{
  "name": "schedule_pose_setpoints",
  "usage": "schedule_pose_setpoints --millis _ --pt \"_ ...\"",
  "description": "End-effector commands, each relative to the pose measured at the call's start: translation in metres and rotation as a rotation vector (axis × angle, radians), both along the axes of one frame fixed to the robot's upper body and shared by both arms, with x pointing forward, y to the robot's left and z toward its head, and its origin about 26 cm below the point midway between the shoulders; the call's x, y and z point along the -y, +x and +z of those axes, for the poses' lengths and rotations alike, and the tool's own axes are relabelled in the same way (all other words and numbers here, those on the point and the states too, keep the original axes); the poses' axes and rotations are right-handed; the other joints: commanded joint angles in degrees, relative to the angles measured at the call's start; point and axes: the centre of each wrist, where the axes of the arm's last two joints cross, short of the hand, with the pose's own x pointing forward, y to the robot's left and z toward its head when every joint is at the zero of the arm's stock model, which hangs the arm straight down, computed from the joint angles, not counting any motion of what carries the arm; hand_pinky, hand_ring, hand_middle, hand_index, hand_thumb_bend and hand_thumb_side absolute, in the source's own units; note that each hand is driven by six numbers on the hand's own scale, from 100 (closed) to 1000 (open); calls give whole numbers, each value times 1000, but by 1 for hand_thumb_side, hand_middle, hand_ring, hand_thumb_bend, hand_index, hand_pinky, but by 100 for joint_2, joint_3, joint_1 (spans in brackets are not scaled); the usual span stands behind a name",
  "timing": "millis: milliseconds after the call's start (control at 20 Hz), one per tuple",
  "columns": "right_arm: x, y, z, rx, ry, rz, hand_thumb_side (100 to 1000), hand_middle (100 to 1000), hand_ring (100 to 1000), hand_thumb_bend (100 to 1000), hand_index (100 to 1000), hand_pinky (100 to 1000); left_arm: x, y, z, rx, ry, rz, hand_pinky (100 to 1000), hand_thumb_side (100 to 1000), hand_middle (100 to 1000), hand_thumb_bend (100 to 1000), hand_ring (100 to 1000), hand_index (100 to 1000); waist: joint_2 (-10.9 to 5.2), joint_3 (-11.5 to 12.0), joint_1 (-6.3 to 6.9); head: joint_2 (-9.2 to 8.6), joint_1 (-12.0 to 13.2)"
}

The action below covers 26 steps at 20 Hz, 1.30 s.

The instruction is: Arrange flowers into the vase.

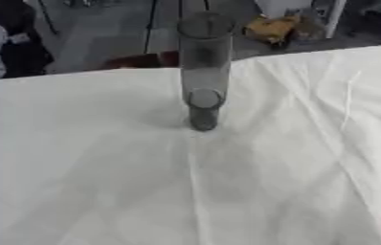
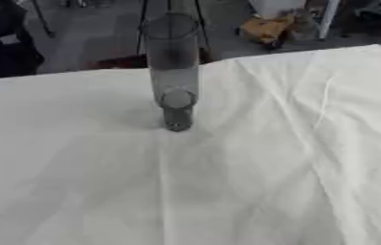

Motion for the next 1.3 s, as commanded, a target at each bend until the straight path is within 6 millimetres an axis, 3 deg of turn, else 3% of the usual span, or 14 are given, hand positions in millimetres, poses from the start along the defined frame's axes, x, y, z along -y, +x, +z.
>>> schedule_pose_setpoints --millis 50,250,700,1300 --pt "-1 -4 11 25 -24 10 998 799 1000 100 817 840 -4 -1 23 64 -115 -24 100 651 100 100 100 100 -130 0 -12 -19 49" --pt "-1 -4 10 20 -26 13 998 798 1000 100 816 840 -12 11 40 81 -265 -41 100 648 100 100 100 100 -186 -44 19 6 98" --pt "-3 -3 12 25 -17 28 997 797 1000 100 815 839 -9 33 51 115 -489 -139 100 645 100 100 100 100 -177 -155 61 -65 177" --pt "-6 -3 16 33 -25 44 998 796 1000 100 813 838 3 65 53 111 -746 -231 100 649 100 100 100 100 -71 -309 155 -237 276"
